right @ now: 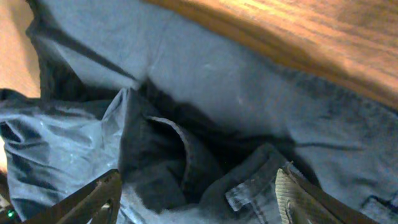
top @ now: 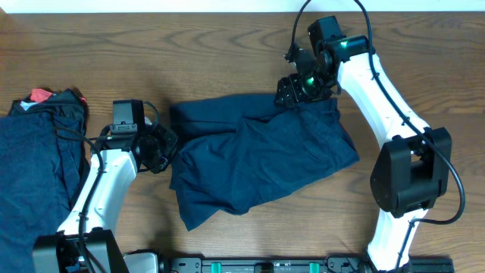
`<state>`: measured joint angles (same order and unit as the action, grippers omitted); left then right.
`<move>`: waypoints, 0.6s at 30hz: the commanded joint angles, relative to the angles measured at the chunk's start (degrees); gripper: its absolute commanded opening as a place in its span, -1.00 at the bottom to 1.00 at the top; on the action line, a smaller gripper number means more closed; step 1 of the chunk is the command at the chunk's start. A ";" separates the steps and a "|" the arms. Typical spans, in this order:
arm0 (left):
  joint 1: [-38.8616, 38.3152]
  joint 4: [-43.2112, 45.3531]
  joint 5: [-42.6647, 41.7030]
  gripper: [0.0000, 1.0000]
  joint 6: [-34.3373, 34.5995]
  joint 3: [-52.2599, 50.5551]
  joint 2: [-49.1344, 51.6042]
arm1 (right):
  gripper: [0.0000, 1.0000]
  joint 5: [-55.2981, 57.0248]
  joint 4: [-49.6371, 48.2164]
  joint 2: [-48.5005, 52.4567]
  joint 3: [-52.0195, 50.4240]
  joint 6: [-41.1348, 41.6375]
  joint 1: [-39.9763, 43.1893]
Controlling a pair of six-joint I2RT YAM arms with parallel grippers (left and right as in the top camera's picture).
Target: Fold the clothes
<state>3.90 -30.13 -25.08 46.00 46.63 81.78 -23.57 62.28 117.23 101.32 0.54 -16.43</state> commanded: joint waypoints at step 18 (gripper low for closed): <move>-0.13 -0.90 1.36 -0.88 -2.12 0.90 -0.22 | 0.57 6.84 0.70 0.07 -7.93 4.15 -0.13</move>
<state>3.90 -30.79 -24.45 45.10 46.63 81.78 -16.99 63.77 117.27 95.09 3.55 -16.53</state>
